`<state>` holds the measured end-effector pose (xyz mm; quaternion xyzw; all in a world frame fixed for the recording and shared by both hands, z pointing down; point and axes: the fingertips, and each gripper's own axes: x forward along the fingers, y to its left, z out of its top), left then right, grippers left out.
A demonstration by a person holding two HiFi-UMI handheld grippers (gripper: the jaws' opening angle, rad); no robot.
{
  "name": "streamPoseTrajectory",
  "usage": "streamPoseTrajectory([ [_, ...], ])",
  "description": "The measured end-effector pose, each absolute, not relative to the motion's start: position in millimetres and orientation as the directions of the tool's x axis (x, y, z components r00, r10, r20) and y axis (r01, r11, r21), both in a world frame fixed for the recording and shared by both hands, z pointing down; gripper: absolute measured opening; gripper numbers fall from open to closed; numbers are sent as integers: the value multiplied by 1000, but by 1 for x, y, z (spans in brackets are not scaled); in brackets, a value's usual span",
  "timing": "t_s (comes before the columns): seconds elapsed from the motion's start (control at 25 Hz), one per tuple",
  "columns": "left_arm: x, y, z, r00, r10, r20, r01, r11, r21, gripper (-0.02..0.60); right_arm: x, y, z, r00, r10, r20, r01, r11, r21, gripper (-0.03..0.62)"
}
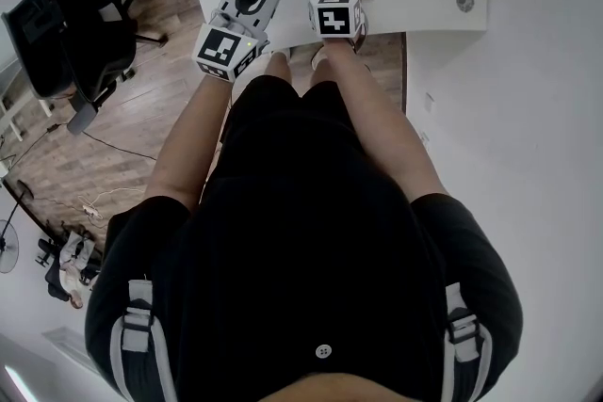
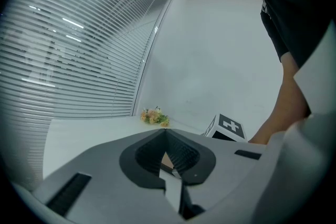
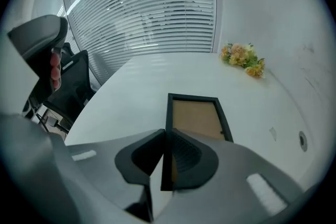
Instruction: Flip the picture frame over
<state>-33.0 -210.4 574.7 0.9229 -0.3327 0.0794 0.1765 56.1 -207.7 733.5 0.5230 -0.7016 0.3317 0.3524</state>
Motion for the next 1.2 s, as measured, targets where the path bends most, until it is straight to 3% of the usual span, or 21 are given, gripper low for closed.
streamPoseTrajectory([
  [1.2, -17, -200, 516, 750, -629, 202, -661, -725, 196, 5, 57, -213, 618, -470, -578, 667, -876, 216, -431, 49],
])
